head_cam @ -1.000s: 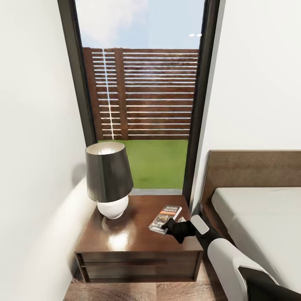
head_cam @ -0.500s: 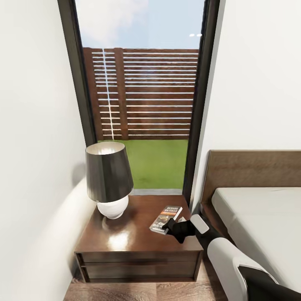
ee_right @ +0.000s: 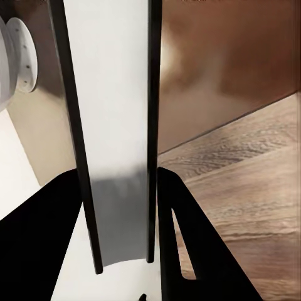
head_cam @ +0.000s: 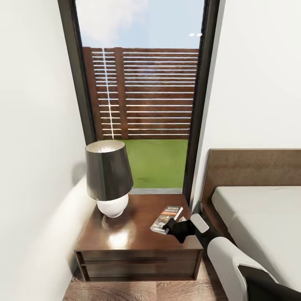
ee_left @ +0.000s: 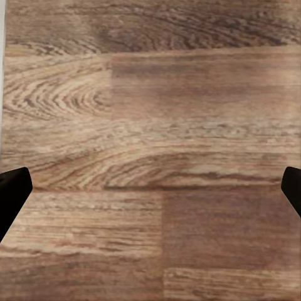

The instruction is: In the bedroom, move the book from the bed onto either nightstand, and place the two sandals side by side next to the bed.

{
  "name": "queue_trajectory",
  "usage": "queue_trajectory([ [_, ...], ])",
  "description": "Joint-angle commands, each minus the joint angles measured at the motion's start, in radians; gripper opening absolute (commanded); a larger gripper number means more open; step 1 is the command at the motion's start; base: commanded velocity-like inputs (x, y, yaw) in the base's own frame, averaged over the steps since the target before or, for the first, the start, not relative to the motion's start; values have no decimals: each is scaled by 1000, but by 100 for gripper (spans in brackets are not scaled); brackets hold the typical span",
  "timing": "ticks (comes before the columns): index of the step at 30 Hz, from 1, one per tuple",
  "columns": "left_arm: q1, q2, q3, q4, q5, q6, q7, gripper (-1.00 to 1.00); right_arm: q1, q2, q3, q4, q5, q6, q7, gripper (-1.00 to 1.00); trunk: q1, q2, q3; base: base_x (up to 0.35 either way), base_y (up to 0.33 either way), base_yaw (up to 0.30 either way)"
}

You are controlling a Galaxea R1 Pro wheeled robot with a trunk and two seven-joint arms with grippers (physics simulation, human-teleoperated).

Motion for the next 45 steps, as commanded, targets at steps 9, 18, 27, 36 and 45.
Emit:
queue_trajectory([
  [9, -1, 0, -9, 1, 8, -3, 2, 100, -3, 1, -20, -2, -12, 3, -27, -100, 11, -21, -10, 0, 0, 0],
  [18, -1, 0, -8, 1, 8, -3, 2, 100, -5, 1, -25, -2, -12, 3, -31, -100, 27, -49, -23, 0, 0, 0],
  [27, -1, 0, -8, 1, 8, -3, 2, 100, -8, 1, -26, -2, -12, 3, -32, -100, 27, -49, -23, 0, 0, 0],
  [36, -1, 0, -9, 1, 8, -3, 2, 100, -15, 1, -27, -2, -12, 3, -33, -100, 27, -49, -23, 0, 0, 0],
  [45, -1, 0, -9, 1, 8, -3, 2, 100, -21, 1, -30, -2, -23, 2, -72, -100, 53, -98, -45, 0, 0, 0],
])
